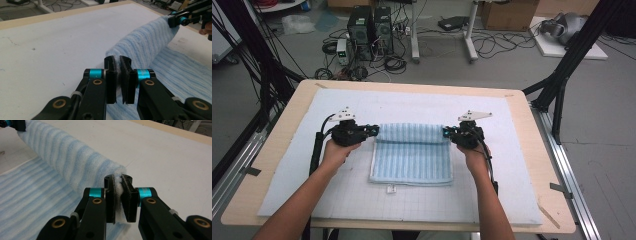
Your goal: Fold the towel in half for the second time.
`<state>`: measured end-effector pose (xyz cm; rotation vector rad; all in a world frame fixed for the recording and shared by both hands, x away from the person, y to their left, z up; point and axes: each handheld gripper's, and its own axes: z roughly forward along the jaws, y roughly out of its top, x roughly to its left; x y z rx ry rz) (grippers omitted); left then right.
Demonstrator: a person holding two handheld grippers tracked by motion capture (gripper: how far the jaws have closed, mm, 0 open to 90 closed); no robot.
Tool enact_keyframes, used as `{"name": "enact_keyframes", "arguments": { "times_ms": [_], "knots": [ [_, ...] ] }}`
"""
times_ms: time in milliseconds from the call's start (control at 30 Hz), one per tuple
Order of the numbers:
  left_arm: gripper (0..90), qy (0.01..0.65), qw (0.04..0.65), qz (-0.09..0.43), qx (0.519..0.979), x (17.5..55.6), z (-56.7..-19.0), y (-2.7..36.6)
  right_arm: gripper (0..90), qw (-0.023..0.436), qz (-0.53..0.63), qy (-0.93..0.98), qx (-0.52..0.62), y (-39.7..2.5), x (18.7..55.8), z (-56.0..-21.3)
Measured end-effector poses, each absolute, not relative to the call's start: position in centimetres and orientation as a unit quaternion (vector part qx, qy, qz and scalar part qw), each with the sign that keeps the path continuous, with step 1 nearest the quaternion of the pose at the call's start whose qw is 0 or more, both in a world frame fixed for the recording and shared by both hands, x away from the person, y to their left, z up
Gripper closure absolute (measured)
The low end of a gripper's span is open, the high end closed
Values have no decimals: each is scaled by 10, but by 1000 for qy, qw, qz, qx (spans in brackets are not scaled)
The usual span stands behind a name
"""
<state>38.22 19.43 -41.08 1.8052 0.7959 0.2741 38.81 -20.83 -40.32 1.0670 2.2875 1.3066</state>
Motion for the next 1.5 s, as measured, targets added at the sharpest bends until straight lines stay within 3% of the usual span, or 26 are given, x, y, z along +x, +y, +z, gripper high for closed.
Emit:
{"name": "enact_keyframes", "arguments": {
  "times_ms": [667,1333,1500],
  "knots": [
    [843,329,547,108,762,311,-433,195,825,158,458,800,353,-211,316,-419],
    [823,336,549,95,760,291,-442,201,793,157,457,808,338,-213,286,-435],
    [640,360,584,105,720,290,-428,210,679,152,476,801,330,-217,277,-429]
  ]
}}
